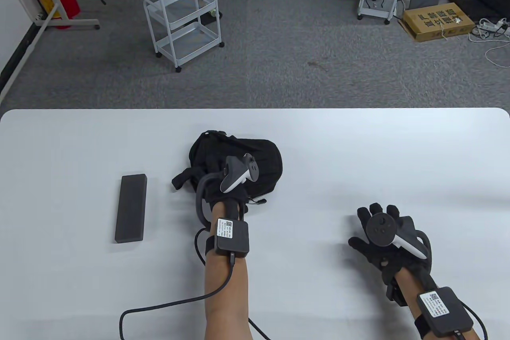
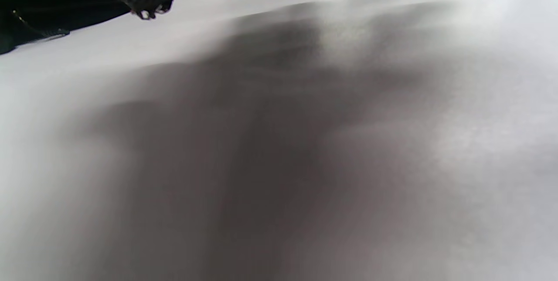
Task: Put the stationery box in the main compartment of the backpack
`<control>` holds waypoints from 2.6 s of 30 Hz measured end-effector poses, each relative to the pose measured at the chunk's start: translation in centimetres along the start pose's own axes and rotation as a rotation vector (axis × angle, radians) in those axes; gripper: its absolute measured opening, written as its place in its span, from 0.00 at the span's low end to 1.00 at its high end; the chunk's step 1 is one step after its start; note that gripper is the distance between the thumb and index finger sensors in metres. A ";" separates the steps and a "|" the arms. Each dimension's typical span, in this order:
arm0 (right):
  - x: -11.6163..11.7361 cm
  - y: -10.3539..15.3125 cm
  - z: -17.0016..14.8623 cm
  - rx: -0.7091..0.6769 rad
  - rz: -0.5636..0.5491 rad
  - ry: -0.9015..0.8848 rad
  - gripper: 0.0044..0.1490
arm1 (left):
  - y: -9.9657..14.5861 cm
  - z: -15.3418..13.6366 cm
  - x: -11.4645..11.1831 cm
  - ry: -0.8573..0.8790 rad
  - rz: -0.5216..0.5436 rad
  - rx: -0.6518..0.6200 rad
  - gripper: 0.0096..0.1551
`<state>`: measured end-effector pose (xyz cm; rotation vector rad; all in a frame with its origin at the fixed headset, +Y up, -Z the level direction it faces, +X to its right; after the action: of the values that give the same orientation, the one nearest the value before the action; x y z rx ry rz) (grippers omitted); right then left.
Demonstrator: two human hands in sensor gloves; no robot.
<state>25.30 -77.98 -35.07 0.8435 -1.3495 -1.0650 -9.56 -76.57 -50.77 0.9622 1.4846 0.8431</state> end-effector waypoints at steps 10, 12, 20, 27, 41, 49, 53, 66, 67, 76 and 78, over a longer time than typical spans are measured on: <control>0.2 -0.1 0.2 -0.008 0.003 0.003 0.57 | -0.4 -1.3 -0.6 0.127 0.185 0.007 0.33; 0.2 -0.1 0.1 -0.008 0.000 -0.002 0.57 | 0.1 -1.6 0.3 0.152 0.250 0.008 0.31; 0.0 -0.1 -0.3 -0.002 -0.005 -0.016 0.57 | 4.1 -2.5 7.1 0.402 0.525 -0.043 0.29; -0.5 0.0 -0.5 -0.001 -0.028 -0.041 0.57 | 8.4 -2.3 10.8 0.655 0.634 -0.227 0.29; -1.5 0.7 2.0 -0.069 -0.104 -0.023 0.57 | 13.3 -0.6 3.4 0.948 0.661 -0.400 0.30; -2.4 1.8 5.9 -0.178 -0.171 -0.024 0.57 | 13.7 1.7 0.7 0.825 0.579 -0.446 0.30; -4.0 3.1 8.0 -0.260 -0.232 -0.033 0.55 | 13.9 3.2 0.5 0.810 0.560 -0.471 0.30; -7.7 2.3 13.5 -0.301 -0.351 -0.093 0.49 | 13.6 3.7 0.3 0.834 0.505 -0.503 0.28; -7.7 2.0 13.6 -0.280 -0.370 -0.107 0.49 | 13.6 3.7 0.2 0.838 0.500 -0.508 0.28; -7.5 0.7 13.4 -0.211 -0.456 -0.109 0.48 | 13.5 5.2 -0.3 0.807 0.432 -0.643 0.27; -7.5 0.6 12.9 -0.212 -0.480 -0.162 0.45 | 13.4 5.4 -0.4 0.807 0.413 -0.669 0.27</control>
<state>13.14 -69.32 -36.08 0.9613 -1.1630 -1.6488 -2.60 -71.40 -39.14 0.4128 1.4726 2.0448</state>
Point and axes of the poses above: the tracker on the back of each hand, its own z axis roughly to the thumb side, its own y axis roughly from the fingertips to the wrist, x = y × z, the point moved 3 cm from there along -y, roughly from the wrist to the fingertips, and after that the axes turned 6 degrees about y, right-handed, at the moved point
